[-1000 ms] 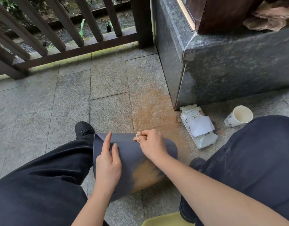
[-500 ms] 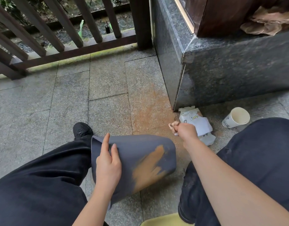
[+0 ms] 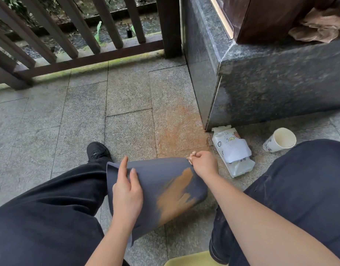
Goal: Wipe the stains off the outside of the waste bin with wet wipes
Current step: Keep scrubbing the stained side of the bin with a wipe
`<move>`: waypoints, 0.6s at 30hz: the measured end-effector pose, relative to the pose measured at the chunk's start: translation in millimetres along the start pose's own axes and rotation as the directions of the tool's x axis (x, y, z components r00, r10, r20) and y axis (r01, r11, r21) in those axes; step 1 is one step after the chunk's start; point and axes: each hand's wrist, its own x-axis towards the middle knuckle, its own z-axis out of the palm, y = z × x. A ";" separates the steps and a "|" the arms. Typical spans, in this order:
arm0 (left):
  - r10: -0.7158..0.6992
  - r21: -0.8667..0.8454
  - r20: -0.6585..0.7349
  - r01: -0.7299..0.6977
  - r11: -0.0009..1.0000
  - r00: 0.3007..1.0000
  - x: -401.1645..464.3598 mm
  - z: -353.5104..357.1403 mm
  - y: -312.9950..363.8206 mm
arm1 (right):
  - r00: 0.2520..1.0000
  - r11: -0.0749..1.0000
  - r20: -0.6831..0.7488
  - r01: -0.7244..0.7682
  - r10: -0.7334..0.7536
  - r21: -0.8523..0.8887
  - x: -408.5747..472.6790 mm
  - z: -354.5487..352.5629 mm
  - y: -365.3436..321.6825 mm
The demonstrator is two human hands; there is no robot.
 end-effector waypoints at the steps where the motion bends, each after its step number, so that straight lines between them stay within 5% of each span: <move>1: 0.007 -0.002 0.008 -0.007 1.000 1.000 -0.9 -0.7 0.5 | 0.999 0.999 0.031 0.030 -0.029 -0.027 -2.5 1.9 -5.3; 7: 0.013 -0.016 0.042 -0.013 1.000 0.999 4.1 -4.6 -2.6 | 0.945 0.973 0.234 0.221 -0.229 0.060 -49.7 23.4 -64.7; 12: -0.002 0.023 0.007 0.002 1.000 1.000 5.2 -4.7 -3.2 | 0.876 0.900 0.206 0.420 -0.436 0.117 -84.9 46.6 -92.4; 18: -0.033 0.001 -0.022 0.033 0.999 0.999 4.2 -3.7 -4.5 | 0.962 0.965 0.086 0.261 -0.259 -0.013 -34.6 29.9 -43.0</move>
